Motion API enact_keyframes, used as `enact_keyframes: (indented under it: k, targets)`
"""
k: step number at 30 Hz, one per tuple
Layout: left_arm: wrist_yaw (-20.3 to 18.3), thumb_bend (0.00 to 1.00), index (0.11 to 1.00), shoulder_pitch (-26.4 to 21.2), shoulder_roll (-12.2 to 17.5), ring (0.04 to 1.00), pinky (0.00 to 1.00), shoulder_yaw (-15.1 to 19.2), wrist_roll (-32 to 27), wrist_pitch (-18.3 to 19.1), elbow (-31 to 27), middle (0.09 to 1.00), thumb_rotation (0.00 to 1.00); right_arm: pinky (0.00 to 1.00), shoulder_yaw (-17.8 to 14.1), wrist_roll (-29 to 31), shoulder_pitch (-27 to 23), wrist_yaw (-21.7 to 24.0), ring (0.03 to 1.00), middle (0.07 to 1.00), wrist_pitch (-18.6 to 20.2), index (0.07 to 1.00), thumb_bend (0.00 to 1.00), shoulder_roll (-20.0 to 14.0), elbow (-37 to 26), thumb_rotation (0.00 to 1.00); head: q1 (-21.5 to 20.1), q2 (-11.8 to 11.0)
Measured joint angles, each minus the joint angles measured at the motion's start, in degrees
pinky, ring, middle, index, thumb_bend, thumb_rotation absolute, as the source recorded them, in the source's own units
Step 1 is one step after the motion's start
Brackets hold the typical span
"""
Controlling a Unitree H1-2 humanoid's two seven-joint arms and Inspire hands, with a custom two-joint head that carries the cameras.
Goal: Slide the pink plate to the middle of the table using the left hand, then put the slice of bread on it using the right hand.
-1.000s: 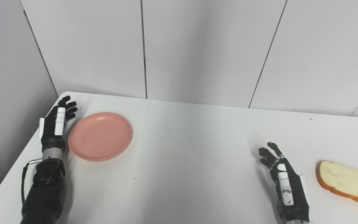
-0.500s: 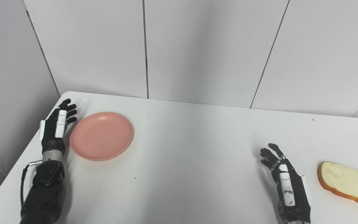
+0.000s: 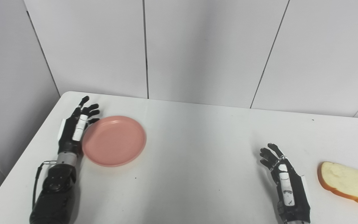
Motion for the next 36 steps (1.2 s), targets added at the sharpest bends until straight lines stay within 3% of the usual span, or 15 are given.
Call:
enact_keyframes:
  k: [5, 12, 16, 19, 28, 36]
  targets:
    - [0.2, 0.94, 0.906, 2.5, -2.9, 0.762, 0.67, -2.7, 1.9, 3.0, -5.9, 0.788, 0.89, 0.82, 0.0, -0.2, 0.0, -0.1, 0.820, 0.798, 0.0, 0.823, 0.80, 0.0, -0.1, 0.88, -0.1, 0.0]
    - [0.2, 0.94, 0.903, 3.1, -5.9, 0.776, 0.66, -4.8, 2.5, 4.7, -8.3, 0.798, 0.85, 0.82, 0.3, -0.4, 0.2, -0.2, 0.823, 0.805, 0.4, 0.823, 0.81, 0.3, -0.5, 0.88, -0.6, 0.3]
    - [0.0, 0.92, 0.911, 3.8, -9.3, 0.763, 0.67, -6.4, 2.5, 5.3, -10.1, 0.795, 0.87, 0.81, 0.6, -0.6, 0.4, -0.2, 0.817, 0.800, 1.0, 0.815, 0.82, 0.4, -0.8, 0.88, -1.0, 0.6]
    - [-0.5, 0.95, 0.913, 3.8, -11.3, 0.769, 0.68, -8.1, 2.5, 5.3, -10.4, 0.801, 0.87, 0.81, 0.9, -0.6, 0.5, -0.2, 0.813, 0.792, 1.3, 0.808, 0.82, 0.6, -1.0, 0.87, -1.2, 1.0]
    - [-1.8, 0.89, 0.925, 4.6, -16.4, 0.763, 0.69, -14.4, 6.1, 5.5, -10.5, 0.804, 0.91, 0.79, 1.8, -1.3, 1.4, -0.3, 0.803, 0.793, 2.6, 0.800, 0.81, 2.0, -2.1, 0.88, -3.0, 1.7]
    - [-1.8, 0.93, 0.919, 4.7, -18.5, 0.750, 0.65, -15.3, 7.5, 5.4, -9.7, 0.796, 0.92, 0.78, 2.1, -2.6, 1.4, -0.8, 0.794, 0.786, 2.8, 0.797, 0.79, 2.3, -2.5, 0.88, -6.3, 2.5]
